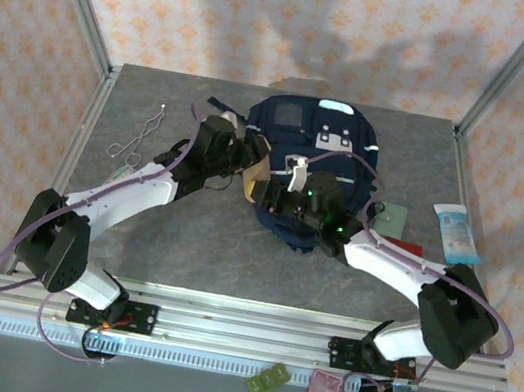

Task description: Pack books, pencil case, and school supplies into a backpack

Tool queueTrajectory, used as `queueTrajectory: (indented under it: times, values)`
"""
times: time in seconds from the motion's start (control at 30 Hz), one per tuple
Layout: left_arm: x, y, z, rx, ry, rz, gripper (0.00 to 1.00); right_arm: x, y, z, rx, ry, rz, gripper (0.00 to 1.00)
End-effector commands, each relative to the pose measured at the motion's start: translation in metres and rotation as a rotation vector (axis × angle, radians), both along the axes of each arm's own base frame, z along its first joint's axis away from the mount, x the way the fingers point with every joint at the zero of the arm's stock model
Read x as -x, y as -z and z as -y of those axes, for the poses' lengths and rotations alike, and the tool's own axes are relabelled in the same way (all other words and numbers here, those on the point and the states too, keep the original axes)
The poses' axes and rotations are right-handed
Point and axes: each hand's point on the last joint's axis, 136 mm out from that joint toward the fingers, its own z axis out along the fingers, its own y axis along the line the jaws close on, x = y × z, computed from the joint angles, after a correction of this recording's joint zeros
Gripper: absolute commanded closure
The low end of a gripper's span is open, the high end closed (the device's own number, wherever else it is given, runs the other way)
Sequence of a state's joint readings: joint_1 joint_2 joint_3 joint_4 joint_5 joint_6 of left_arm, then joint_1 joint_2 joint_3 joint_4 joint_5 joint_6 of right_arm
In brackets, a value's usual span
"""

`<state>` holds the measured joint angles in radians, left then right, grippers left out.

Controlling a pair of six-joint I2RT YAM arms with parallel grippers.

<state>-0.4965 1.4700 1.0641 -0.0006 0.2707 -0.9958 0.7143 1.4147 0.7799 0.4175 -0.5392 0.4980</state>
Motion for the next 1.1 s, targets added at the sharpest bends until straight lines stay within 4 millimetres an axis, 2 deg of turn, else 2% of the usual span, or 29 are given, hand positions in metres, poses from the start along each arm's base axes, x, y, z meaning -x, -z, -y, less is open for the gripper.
queueTrajectory:
  times: [0.0,0.07,0.23,0.3,0.37,0.5,0.6,0.7,0.83,1.0,1.07]
  values:
    - [0.002,-0.039,0.013,0.094,0.049,0.095,0.35,-0.007,-0.025,0.009,-0.056,0.045,0.052,0.65]
    - [0.001,-0.045,0.013,0.084,0.059,0.127,0.22,-0.009,-0.025,0.019,-0.063,0.073,0.045,0.66]
    - [-0.004,-0.063,0.004,-0.034,0.068,0.24,0.15,-0.016,-0.029,0.063,-0.043,0.2,0.033,0.66]
    - [-0.006,-0.06,0.005,-0.114,0.107,0.269,0.16,-0.016,-0.032,0.089,-0.029,0.267,0.023,0.66]
    - [-0.005,-0.05,0.012,-0.216,0.191,0.293,0.18,-0.018,-0.032,0.117,-0.008,0.354,-0.003,0.66]
    - [0.009,-0.02,0.045,-0.453,0.444,0.356,0.19,-0.015,-0.027,0.169,0.021,0.507,-0.067,0.66]
    - [0.024,0.008,0.07,-0.719,0.602,0.396,0.17,-0.012,-0.019,0.199,0.044,0.603,-0.11,0.66]
    - [0.029,0.039,0.082,-0.963,0.7,0.412,0.15,-0.012,-0.013,0.222,0.031,0.67,-0.134,0.65]
    - [0.032,0.06,0.095,-1.123,0.768,0.446,0.12,-0.012,-0.01,0.239,0.009,0.71,-0.146,0.65]
    - [0.035,0.081,0.105,-1.308,0.803,0.504,0.09,-0.012,-0.007,0.241,-0.001,0.707,-0.15,0.65]
    - [0.028,0.086,0.104,-1.369,0.761,0.509,0.09,-0.012,-0.007,0.24,-0.009,0.701,-0.15,0.65]
